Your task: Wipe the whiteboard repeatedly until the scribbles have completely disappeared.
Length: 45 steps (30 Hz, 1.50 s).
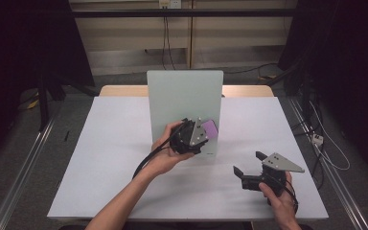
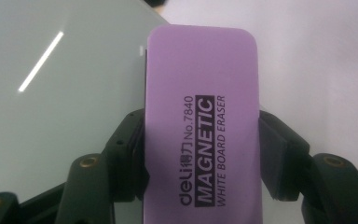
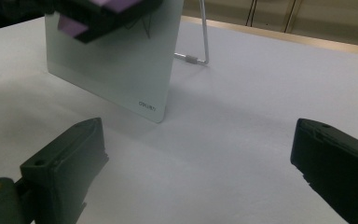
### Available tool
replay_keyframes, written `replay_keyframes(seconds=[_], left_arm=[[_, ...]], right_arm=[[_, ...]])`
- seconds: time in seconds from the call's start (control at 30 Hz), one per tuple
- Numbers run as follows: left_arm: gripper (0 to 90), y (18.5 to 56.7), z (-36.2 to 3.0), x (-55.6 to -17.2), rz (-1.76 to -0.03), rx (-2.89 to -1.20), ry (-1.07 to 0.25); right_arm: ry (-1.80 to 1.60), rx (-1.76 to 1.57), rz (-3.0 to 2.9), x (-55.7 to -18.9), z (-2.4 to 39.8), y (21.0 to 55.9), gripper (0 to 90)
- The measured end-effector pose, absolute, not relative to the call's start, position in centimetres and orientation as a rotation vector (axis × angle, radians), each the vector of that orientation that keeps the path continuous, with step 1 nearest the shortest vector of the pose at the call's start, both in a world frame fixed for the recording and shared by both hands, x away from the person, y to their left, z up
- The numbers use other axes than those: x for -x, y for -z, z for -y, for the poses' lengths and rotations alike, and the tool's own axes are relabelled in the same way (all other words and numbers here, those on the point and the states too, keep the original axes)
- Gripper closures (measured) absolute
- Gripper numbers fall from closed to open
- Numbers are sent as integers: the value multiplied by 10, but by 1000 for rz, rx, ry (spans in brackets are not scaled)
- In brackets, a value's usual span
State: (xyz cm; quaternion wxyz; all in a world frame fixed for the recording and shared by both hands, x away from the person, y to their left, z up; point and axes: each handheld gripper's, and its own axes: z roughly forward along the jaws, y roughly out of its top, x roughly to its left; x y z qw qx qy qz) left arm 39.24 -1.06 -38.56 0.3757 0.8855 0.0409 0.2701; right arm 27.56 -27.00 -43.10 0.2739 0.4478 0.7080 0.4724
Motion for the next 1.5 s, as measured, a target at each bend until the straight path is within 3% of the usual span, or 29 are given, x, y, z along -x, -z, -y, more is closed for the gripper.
replay_keyframes(seconds=[0.4, 0.83, 1.0, 1.5], left_arm=[[410, 400, 14, -387, -77, -2338, -642], [410, 338, -21, -412, -213, -2171, -764], [410, 356, -14, -403, -132, -2242, -795], [411, 403, 11, -385, 27, -2461, -676]], right_arm=[[-1272, -1209, -1901, -275, 272, 431, 28], [-1274, -1210, -1903, -276, 271, 431, 28], [-1275, -1207, -1904, -276, 270, 431, 28], [-1273, -1210, -1903, -276, 271, 431, 28]])
